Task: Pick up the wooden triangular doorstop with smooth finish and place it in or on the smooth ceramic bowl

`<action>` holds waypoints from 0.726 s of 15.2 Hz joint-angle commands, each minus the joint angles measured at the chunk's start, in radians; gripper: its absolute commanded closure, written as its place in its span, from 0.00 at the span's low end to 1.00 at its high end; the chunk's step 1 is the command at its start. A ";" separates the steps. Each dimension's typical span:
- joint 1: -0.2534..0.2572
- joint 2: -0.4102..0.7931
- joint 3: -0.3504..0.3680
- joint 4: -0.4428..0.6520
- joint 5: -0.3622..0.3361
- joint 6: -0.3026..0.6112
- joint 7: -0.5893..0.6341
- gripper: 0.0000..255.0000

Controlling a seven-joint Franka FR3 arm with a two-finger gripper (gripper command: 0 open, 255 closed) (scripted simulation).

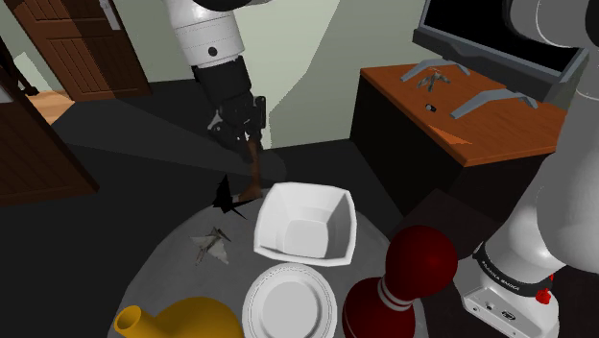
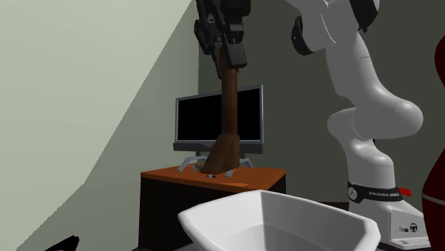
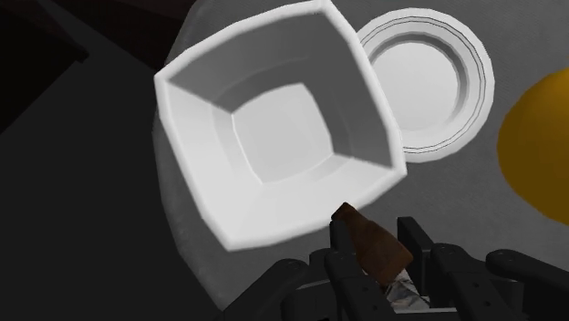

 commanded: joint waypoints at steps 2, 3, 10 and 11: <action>-0.051 -0.144 -0.004 -0.160 0.056 0.028 -0.051 1.00; -0.064 -0.188 -0.010 -0.202 0.073 0.030 -0.071 1.00; -0.117 -0.442 -0.067 -0.429 0.153 0.018 -0.200 1.00; -0.116 -0.443 -0.067 -0.443 0.153 0.031 -0.201 1.00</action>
